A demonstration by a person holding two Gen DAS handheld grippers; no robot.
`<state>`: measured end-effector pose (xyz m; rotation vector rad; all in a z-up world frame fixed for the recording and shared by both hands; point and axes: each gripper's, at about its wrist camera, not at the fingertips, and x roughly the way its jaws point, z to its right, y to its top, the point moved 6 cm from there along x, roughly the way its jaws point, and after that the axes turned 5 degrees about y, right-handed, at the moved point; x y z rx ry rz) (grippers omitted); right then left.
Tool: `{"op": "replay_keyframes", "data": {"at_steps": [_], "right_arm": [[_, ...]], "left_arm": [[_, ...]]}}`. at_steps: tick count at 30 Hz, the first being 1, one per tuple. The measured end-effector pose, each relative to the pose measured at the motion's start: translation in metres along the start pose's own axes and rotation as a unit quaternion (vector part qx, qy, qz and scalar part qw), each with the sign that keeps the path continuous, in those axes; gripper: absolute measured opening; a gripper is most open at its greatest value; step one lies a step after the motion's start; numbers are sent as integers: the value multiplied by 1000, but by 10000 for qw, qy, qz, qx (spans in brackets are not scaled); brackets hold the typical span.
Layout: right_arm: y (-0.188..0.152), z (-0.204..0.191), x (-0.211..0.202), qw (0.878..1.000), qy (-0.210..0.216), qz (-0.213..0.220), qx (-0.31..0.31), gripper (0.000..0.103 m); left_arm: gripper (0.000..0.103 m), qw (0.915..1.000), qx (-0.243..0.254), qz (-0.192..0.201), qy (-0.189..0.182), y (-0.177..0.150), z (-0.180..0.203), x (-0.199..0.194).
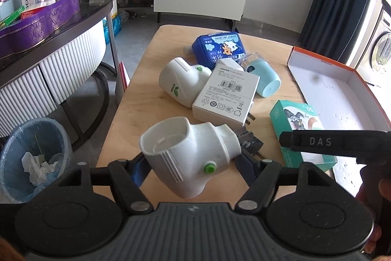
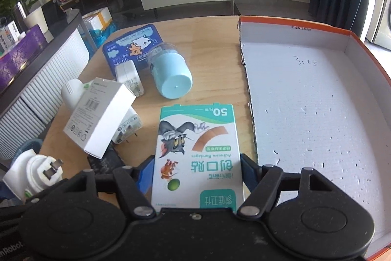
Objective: Organize rigid objects
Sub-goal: 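Grasp the white plug adapter with the left tool while the right tool grasps the bandage box, then carry the adapter and bandage box with both tools over the orange-rimmed white box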
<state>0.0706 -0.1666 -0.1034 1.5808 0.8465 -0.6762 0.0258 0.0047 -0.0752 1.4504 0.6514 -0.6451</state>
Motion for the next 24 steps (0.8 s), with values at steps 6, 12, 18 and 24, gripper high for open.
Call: {"op": "replay_keyframes", "data": {"at_steps": [6,12,18,24], "right_arm": [[4,13,-27,9996,100,236,138,84],[11,28,-55,9988,-25,481,105,84],[20,38,-78,9979,-119,636,83,84],[26,48,-91,9968,-194,776,8,84]], "left_arm": [[74,9998,73,127,-125,9,10,-9],[74,9992,237,154,-290,22,27,-11],[74,9983,379,137,-432,35,47,-8],[74,9971,467,193,-563,43,70,-6]]}}
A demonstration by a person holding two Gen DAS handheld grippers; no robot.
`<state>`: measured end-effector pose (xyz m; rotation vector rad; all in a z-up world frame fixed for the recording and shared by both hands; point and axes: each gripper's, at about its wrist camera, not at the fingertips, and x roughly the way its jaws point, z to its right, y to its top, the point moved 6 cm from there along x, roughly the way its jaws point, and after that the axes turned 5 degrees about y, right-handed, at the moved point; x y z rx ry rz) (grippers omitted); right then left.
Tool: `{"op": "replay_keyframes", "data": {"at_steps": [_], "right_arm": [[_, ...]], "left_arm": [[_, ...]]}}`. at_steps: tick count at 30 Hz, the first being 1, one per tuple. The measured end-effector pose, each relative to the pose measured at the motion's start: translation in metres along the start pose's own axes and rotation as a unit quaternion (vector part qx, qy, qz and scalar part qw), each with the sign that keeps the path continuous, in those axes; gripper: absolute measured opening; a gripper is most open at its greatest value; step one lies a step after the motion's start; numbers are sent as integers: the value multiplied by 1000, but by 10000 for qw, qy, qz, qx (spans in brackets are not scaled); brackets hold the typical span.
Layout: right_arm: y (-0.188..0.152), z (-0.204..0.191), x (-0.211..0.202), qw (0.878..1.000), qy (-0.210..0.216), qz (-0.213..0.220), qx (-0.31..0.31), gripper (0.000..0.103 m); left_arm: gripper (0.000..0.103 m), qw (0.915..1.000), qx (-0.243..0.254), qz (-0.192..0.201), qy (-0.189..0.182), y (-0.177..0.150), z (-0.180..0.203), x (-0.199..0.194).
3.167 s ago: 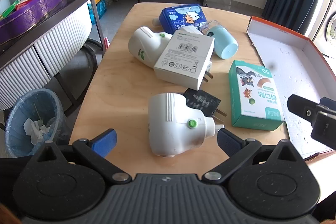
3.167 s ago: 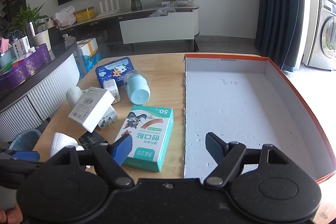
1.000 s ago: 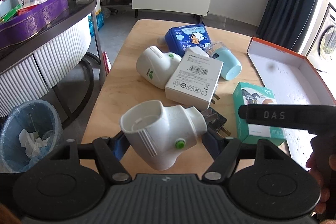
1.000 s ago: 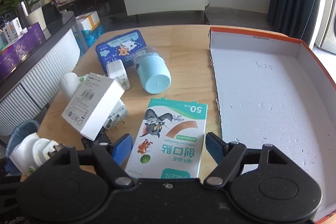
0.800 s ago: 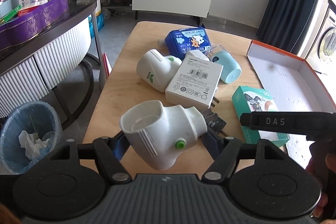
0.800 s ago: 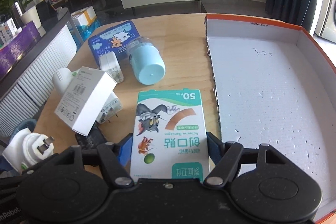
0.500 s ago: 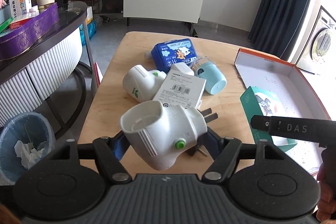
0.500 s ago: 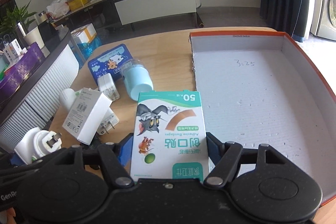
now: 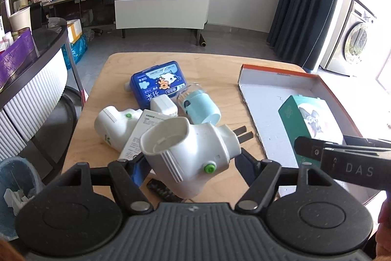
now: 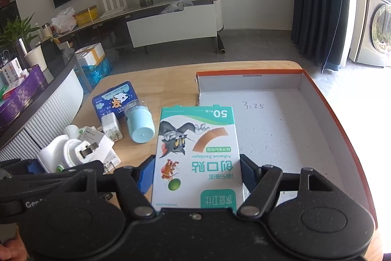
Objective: Organize rigid objects
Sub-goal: 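Carry the adapter and bandage box with both tools over the orange-rimmed white box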
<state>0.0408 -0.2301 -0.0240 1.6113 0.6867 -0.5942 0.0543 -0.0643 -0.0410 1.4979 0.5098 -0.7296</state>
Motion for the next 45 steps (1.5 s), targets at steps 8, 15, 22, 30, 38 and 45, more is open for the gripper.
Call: {"op": "replay_keyframes", "data": {"at_steps": [8,15,22,30,38,45], "right_arm": [[7,26,-10,9998,-79,123,149,84],[13,42,-11,9996,-127,121,212,84],[15,54,-17,9991,-257,206,276,84],[16,72,-19,9982,-367,230,406,84],[19,93,-21,9971,-462,284,541,84],[22,111,-26,9958,-593,337,614,84]], "left_arm": [[74,9999,52,146,-21,15,23,-4],[74,9997,70,207,-77,25,43,-5],[74,9994,182,162,-227,29,63,1],[74,9989,283,187,-313,34,83,4],[74,9984,369,166,-383,38,101,10],[74,9976,455,182,-483,41,118,11]]}}
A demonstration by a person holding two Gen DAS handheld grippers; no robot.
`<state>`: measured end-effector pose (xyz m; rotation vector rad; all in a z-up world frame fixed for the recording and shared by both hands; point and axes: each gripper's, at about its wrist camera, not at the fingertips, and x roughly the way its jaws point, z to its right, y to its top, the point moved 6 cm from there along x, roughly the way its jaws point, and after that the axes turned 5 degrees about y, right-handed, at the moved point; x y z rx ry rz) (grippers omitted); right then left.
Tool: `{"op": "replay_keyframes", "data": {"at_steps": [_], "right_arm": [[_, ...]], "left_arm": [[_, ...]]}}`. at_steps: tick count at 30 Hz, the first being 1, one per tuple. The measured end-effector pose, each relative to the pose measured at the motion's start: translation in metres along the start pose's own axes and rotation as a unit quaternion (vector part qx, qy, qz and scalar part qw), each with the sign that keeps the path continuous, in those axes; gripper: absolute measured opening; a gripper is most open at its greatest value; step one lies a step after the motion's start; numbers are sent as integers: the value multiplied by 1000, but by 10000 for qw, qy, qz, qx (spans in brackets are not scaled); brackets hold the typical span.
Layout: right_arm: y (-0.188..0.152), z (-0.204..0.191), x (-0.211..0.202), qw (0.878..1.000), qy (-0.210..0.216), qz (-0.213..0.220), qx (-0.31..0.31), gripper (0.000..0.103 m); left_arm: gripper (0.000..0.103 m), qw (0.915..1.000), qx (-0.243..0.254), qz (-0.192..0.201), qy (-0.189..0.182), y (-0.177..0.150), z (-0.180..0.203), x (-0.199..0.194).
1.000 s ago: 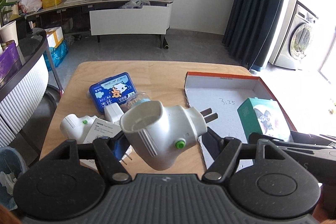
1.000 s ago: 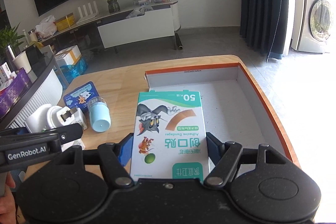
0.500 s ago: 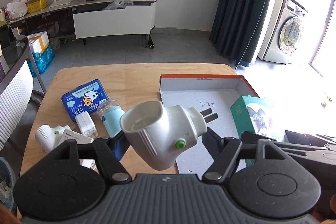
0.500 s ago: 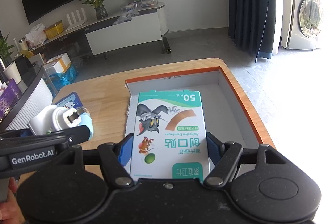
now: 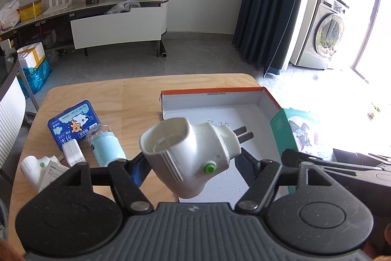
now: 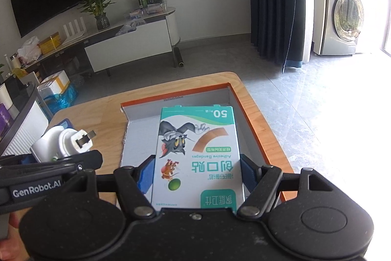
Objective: Organize rigid objects
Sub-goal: 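Carry the adapter and bandage box with both tools over the orange-rimmed white box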
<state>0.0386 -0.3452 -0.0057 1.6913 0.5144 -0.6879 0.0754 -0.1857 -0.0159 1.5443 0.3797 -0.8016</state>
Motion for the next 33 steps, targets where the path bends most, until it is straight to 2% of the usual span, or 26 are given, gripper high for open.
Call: {"op": "replay_keyframes", "data": {"at_steps": [14,33], "right_arm": [[10,22,2,9999,-128,48,91,84],[14,32,12,9999,-161,-30,51,84]], "left_arm": [[74,9998,136,51,-96,8,25,6],[74,9999,122,-15,-50,9,29,13]]}}
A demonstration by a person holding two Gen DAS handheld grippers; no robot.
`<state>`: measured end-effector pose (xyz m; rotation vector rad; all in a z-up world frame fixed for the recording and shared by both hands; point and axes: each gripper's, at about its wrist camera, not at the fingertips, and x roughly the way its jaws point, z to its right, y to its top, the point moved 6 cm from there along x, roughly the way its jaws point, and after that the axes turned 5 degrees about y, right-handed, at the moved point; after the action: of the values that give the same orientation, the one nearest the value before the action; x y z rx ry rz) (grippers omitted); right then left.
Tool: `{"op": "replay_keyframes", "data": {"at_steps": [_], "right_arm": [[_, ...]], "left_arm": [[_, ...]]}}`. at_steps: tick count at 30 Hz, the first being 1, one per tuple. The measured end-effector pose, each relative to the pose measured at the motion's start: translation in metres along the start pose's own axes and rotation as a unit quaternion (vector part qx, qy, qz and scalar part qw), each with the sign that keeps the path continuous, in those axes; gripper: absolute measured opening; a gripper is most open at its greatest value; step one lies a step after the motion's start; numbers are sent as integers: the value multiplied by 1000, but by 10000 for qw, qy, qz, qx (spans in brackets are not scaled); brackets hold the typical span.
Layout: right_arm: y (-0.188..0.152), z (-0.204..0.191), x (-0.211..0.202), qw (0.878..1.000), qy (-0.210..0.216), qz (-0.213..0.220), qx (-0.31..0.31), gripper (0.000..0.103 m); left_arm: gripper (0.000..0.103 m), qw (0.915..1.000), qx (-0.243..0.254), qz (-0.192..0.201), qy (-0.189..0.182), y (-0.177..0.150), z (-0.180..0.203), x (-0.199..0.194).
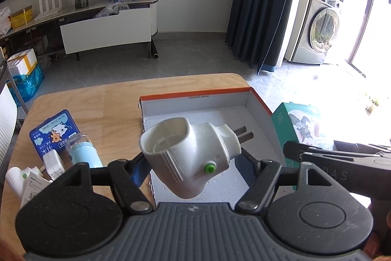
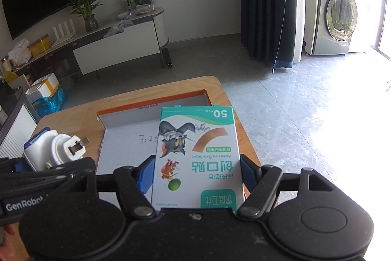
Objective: Organize rigid objects
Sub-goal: 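Carry the adapter and bandage box with both tools over the orange-rimmed white box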
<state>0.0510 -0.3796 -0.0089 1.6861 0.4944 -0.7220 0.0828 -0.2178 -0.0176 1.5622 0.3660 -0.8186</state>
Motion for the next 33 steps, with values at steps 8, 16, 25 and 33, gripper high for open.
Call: {"op": "replay_keyframes", "data": {"at_steps": [8,16,25,33], "right_arm": [[5,3,7,9998,28,-96,-156,84],[10,5,12,9996,26,-119,-249,84],[15,8,22,9994,38,-230,-247,84],[17,8,32,9993,50,-304,-227,84]], "left_arm": [[74,10000,14,-48,-3,1,3,4],[74,10000,11,-67,-14,3,6,8],[74,10000,12,-96,7,6,8,16],[74,9999,7,-144,1,9,9,21]]}}
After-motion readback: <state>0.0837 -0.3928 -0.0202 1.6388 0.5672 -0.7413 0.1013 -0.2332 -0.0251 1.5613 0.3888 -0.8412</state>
